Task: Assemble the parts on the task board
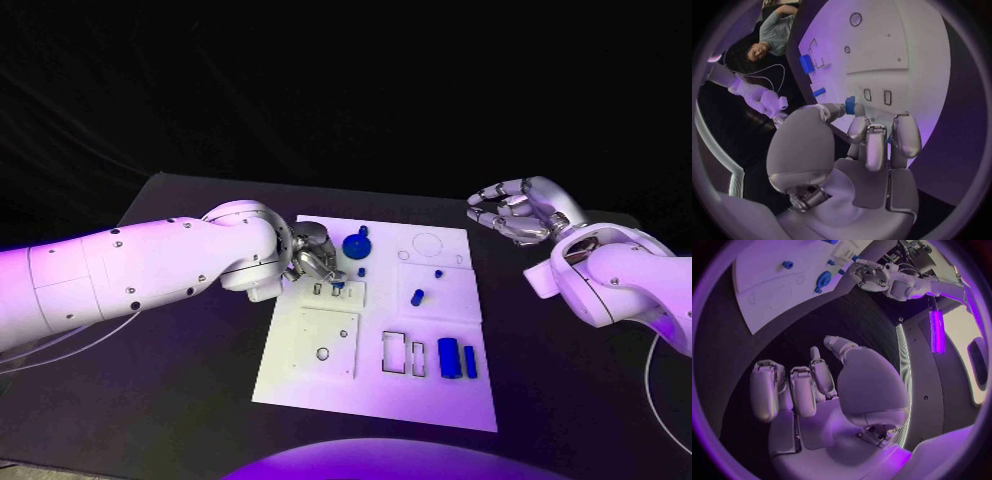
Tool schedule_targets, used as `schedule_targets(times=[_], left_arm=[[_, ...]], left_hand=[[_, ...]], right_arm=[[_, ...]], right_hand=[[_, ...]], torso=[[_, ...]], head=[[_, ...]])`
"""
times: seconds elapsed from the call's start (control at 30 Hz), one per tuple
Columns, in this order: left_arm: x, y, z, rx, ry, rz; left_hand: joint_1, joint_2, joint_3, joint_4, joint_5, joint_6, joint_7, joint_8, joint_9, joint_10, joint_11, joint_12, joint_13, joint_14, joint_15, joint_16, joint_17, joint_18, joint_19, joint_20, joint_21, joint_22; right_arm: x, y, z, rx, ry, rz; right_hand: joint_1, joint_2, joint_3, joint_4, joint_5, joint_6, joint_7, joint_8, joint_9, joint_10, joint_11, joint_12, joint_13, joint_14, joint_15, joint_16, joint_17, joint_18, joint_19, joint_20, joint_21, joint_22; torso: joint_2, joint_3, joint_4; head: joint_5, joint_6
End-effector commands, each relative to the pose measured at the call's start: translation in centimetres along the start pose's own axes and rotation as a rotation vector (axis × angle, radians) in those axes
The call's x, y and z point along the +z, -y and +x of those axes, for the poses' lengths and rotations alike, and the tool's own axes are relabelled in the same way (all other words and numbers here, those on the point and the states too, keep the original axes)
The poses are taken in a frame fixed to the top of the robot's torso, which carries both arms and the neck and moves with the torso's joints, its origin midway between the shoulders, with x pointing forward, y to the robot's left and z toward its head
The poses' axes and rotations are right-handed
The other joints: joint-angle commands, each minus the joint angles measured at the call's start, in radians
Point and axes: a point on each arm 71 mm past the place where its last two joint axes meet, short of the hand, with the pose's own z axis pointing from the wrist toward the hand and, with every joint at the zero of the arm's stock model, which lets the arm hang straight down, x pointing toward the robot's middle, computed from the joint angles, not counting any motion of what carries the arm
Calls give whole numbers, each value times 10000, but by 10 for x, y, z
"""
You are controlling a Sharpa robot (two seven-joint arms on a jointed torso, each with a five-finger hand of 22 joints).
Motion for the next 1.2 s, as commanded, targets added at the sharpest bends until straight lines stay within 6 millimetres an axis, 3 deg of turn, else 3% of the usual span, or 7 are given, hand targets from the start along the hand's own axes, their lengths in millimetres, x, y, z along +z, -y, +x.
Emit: schedule_targets(times=[0.03, 0.37, 1.2], left_arm=[[-1, 2, -1, 810, 621, 53], [3, 2, 6, 1442, 618, -6], [11, -2, 14, 1968, 209, -239]], left_hand=[[-93, 5, 2287, -2290, 72, 76, -14, 32, 15, 82, 0, 69, 39, 777, -75, 51, 1724, -175, 119, -4, 55, 49], [-307, -51, 2448, -2465, 497, 239, -65, -2, 91, 197, -53, 102, 124, 780, -128, 54, 1731, -219, 270, -60, 166, 271], [-436, -3, 2434, -2439, 516, 269, -79, -14, 117, 210, -61, 77, 87, 780, -134, 53, 1730, -224, 283, -68, 175, 289]], right_arm=[[0, -1, 1, -77, -100, -154], [0, -1, 2, -74, -105, -167], [-1, -2, 3, -43, -146, -169]], right_hand=[[-38, -53, 44, 28, 32, -44, 16, 54, 11, -64, 11, -55, -1, 593, -56, -35, 706, 130, -88, -14, -34, 1310], [-66, -54, 46, 49, 33, -49, 16, 61, 12, -67, 12, -57, -5, 590, -55, -41, 697, 132, -94, -13, -45, 1303], [-121, -42, 57, 100, 22, -51, 14, 83, 16, -73, 11, -60, -14, 589, -56, -45, 698, 135, -100, -13, -62, 1295]], torso=[[-1, 2, -10], [10, 2, -32], [20, -13, -20]], head=[[29, -15], [90, -29], [8, -41]])
